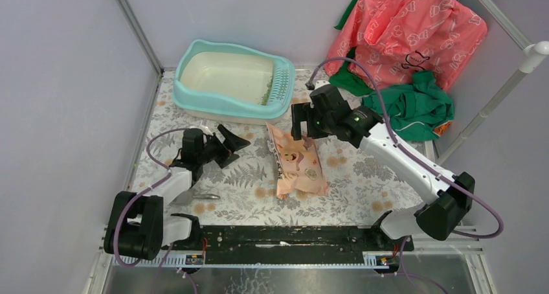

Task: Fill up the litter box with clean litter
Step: Remove the clamp from the cat litter bag.

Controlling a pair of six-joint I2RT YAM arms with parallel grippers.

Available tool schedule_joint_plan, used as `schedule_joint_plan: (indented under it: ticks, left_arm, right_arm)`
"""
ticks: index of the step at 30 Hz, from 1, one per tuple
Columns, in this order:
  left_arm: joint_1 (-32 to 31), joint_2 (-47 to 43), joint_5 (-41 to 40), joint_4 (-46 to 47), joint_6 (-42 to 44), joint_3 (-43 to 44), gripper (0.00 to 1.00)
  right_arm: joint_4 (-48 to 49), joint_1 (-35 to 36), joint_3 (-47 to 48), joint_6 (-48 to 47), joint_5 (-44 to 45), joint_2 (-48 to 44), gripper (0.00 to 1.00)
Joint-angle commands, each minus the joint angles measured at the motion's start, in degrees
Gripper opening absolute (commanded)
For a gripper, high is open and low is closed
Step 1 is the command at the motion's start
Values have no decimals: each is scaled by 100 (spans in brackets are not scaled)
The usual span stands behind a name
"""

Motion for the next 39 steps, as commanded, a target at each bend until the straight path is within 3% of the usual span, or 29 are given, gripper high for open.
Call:
schedule_joint_plan:
  ticks: [1, 4, 8, 21, 34, 39]
  left_arm:
    - [-53, -7, 224, 596, -57, 106, 99]
    - [-62, -250, -158, -62, 299, 285, 99]
    - [-62, -499, -292, -103, 332, 221, 99]
    - [-61, -500, -622, -743, 637, 335, 99]
    - [-62, -595, -693, -950, 699, 397, 99]
    - [-60, -591, -692, -968, 707, 405, 99]
  right_arm:
    - [-264, 388, 737, -259, 799, 401, 98]
    - [-468, 642, 996, -347, 1240, 729, 93]
    - [-480, 868, 1224, -395, 1309, 1115, 81]
    - [-573, 2136, 1928, -636, 2358, 2061, 75]
    - [-687, 2352, 2166, -609, 2900, 2647, 66]
    - [-695, 2356, 2217, -647, 2984, 2774, 52]
